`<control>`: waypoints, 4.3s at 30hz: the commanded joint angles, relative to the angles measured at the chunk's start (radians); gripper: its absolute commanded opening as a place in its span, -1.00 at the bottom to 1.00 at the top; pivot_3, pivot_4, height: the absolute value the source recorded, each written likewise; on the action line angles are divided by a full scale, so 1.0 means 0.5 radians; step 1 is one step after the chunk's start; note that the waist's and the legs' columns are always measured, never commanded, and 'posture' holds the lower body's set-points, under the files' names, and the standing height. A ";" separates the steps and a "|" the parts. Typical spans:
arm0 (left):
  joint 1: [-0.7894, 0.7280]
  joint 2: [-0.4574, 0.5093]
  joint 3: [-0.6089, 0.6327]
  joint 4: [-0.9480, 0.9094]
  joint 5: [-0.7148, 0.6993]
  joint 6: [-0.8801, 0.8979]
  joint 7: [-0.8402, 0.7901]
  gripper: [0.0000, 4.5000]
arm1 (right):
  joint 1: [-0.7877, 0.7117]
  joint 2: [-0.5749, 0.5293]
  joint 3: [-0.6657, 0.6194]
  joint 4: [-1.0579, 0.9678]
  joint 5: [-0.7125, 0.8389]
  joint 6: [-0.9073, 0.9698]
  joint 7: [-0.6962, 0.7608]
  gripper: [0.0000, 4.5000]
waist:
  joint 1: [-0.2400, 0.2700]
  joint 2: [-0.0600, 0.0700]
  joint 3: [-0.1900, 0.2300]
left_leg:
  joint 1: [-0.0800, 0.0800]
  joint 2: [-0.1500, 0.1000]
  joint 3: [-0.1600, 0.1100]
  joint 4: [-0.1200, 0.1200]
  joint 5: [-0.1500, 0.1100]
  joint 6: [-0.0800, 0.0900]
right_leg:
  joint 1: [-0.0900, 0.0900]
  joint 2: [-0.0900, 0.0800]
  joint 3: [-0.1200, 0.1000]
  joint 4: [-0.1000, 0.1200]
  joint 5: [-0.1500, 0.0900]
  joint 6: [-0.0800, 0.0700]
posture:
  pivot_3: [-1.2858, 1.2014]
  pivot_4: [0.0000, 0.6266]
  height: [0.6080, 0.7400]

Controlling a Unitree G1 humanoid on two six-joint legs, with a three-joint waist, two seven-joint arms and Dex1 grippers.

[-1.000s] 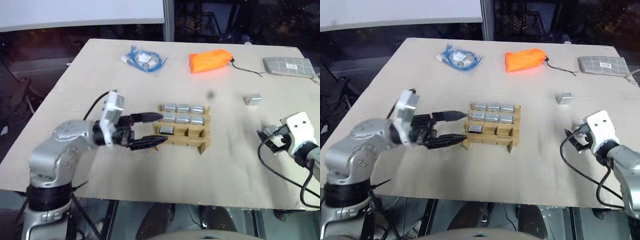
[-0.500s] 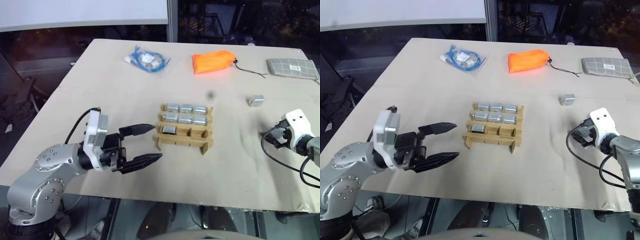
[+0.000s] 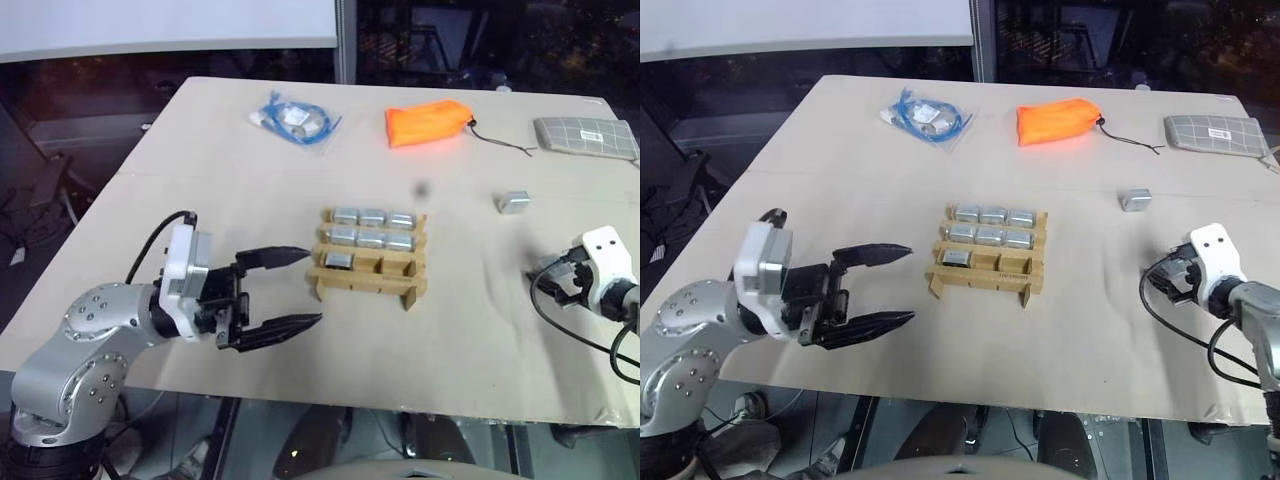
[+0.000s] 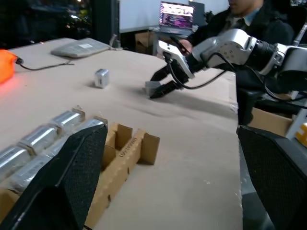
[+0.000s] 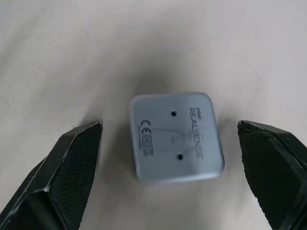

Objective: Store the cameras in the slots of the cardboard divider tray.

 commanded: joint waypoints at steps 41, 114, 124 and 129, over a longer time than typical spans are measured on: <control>-1.110 -0.211 -0.587 0.404 -1.585 1.056 2.122 -0.26 | -0.388 0.331 0.892 -1.409 -0.293 -0.710 0.172 -0.14 | -0.008 -0.003 0.002 | -0.016 -0.002 0.008 0.010 0.006 -0.010 | -0.024 0.002 0.007 0.018 0.003 0.005 | 0.03 -0.52 1.00; -0.182 -0.368 -0.144 -0.151 0.377 0.125 0.666 0.40 | -1.149 0.647 0.282 0.963 -0.363 -0.754 -0.700 0.98 | -0.059 -0.005 0.002 | -0.016 -0.002 0.023 0.011 0.006 -0.009 | -0.033 0.002 0.020 0.032 0.004 0.005 | 0.03 -0.52 1.00; -0.026 -0.298 -0.089 -0.280 0.269 0.117 0.813 0.40 | -1.328 0.659 0.300 1.380 -0.413 -0.992 -0.645 0.98 | -0.068 -0.004 0.002 | -0.015 0.000 0.029 0.010 0.006 -0.009 | -0.034 0.004 0.025 0.033 0.004 0.005 | 0.03 -0.52 1.00; 0.004 -0.264 -0.077 -0.276 0.249 0.093 0.832 0.40 | -1.195 0.480 0.484 1.119 -0.532 -1.097 -0.330 0.98 | -0.067 -0.004 0.002 | -0.015 0.000 0.029 0.009 0.006 -0.008 | -0.036 0.004 0.025 0.033 0.004 0.004 | 0.03 -0.52 1.00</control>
